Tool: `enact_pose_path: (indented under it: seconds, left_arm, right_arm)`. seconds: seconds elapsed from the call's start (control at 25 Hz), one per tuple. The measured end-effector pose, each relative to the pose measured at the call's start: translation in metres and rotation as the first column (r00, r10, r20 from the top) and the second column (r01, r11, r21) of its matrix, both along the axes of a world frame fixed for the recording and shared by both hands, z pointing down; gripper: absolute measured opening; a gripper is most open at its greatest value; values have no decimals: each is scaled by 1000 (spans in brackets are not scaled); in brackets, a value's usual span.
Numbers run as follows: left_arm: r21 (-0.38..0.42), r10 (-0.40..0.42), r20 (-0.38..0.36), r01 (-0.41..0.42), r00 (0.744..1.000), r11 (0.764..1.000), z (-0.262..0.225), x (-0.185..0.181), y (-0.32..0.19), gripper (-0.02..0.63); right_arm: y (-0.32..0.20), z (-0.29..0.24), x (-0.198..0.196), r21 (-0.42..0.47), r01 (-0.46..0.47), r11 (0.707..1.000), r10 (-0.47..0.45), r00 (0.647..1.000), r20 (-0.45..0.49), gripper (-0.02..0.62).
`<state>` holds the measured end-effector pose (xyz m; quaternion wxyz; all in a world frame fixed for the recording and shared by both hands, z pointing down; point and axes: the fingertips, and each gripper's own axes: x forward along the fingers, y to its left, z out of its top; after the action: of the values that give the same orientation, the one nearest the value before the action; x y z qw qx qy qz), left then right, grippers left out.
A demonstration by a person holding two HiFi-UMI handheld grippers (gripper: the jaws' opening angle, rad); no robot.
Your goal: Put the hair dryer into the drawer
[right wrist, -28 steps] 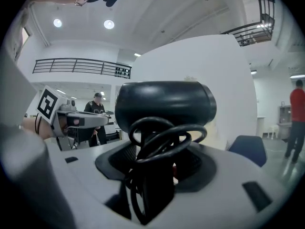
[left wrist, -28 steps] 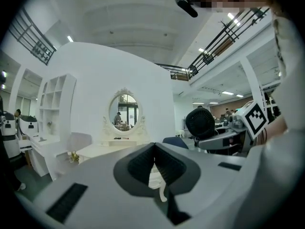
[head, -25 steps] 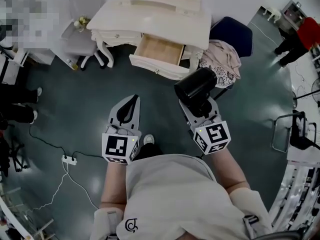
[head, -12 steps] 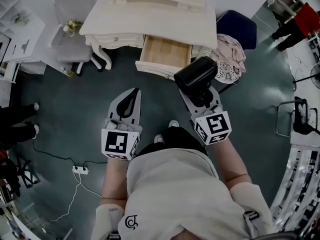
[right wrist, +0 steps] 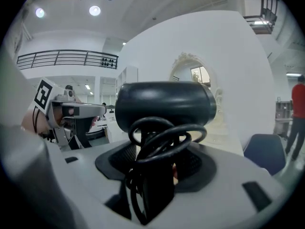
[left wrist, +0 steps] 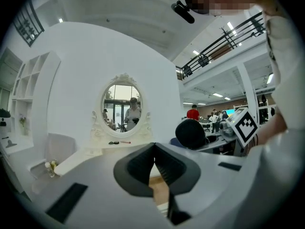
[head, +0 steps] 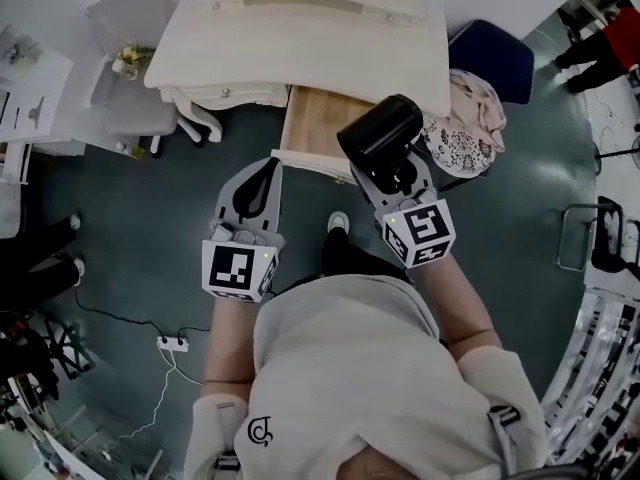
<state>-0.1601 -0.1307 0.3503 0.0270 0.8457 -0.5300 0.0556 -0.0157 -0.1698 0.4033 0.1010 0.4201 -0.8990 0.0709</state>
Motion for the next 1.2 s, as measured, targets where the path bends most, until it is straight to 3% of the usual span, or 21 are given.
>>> enact_pose_path:
  seconds: [0.32,0.56,0.72,0.96,1.2]
  left_arm:
    - [13,43,4,-43,999,999,14,0,-98,14]
    - [27,145,-44,-144,988,989,23,1,-134,14]
    - [-8,199,-77,-201,977,980,41,-6,-148,14]
    - [-62,239,-65,-243,969,968,71,-17,-159,14]
    - [-130,221,-95,-232,971,964,108,-21,-153,14]
  right_arm:
    - [-85,28,-15,-47,52,998,-53,998,-22,250]
    - [-111,53,-33,-73,102,992,-107,991,-78,250]
    - [-115,89,-48,-121,144,982,-162,975,-152,250]
    - [-111,167,-68,-275,223,935,-295,920,-258,249]
    - [-101,240,-69,-431,292,854,-457,816,-353,250]
